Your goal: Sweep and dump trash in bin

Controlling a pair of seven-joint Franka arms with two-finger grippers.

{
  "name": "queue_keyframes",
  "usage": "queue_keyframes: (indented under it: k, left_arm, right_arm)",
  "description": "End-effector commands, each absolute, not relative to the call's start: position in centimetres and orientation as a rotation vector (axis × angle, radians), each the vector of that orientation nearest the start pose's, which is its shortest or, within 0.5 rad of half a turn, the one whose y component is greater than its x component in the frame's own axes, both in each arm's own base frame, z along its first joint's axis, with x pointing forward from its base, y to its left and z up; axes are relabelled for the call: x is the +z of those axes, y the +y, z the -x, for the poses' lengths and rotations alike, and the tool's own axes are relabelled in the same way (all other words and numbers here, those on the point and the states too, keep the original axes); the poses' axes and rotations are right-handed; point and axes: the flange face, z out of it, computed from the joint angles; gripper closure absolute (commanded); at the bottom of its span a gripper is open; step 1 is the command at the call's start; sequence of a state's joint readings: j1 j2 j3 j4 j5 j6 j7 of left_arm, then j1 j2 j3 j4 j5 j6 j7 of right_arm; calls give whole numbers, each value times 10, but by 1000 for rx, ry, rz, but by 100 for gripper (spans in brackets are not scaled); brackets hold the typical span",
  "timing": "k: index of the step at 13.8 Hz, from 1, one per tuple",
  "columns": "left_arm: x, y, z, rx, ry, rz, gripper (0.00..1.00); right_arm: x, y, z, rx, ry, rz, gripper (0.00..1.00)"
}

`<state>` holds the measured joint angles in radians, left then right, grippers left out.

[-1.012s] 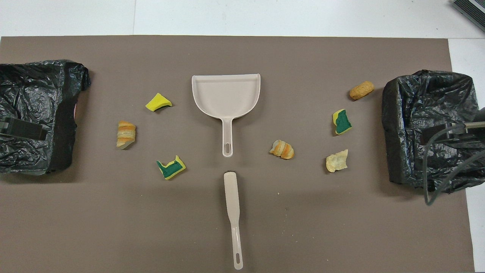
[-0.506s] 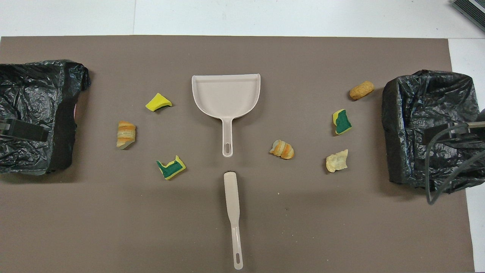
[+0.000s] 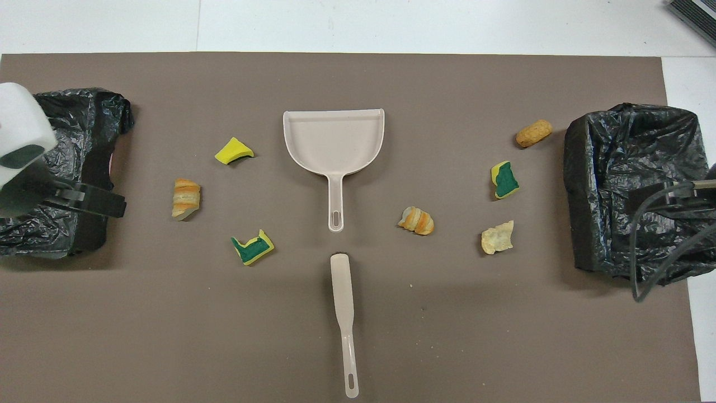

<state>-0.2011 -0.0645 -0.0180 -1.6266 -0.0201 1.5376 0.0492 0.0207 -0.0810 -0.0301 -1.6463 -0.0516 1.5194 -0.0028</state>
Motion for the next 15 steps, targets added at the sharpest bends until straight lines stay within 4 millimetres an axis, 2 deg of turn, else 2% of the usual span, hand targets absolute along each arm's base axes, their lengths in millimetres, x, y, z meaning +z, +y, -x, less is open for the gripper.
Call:
queue_keyframes:
  k: [1, 5, 9, 11, 12, 14, 15]
  left_arm:
    - [612, -158, -488, 42, 414, 3124, 0]
    - [576, -226, -449, 49, 427, 3117, 0]
    - [541, -280, -409, 50, 434, 3113, 0]
    - [525, -302, -395, 38, 400, 3124, 0]
    - [511, -317, -384, 57, 405, 3133, 0]
    - [489, -335, -367, 40, 403, 3142, 0]
    - [476, -349, -357, 49, 404, 3137, 0]
  right_arm:
    - [629, -8, -508, 107, 19, 3168, 0]
    - [624, -8, -507, 117, 18, 3166, 0]
    - [618, -5, -513, 109, 8, 3169, 0]
    - [618, -4, -515, 114, 3, 3174, 0]
    - [615, -4, -516, 129, 1, 3177, 0]
    - [609, -3, -521, 151, -4, 3178, 0]
    - [609, 9, -525, 146, -38, 3180, 0]
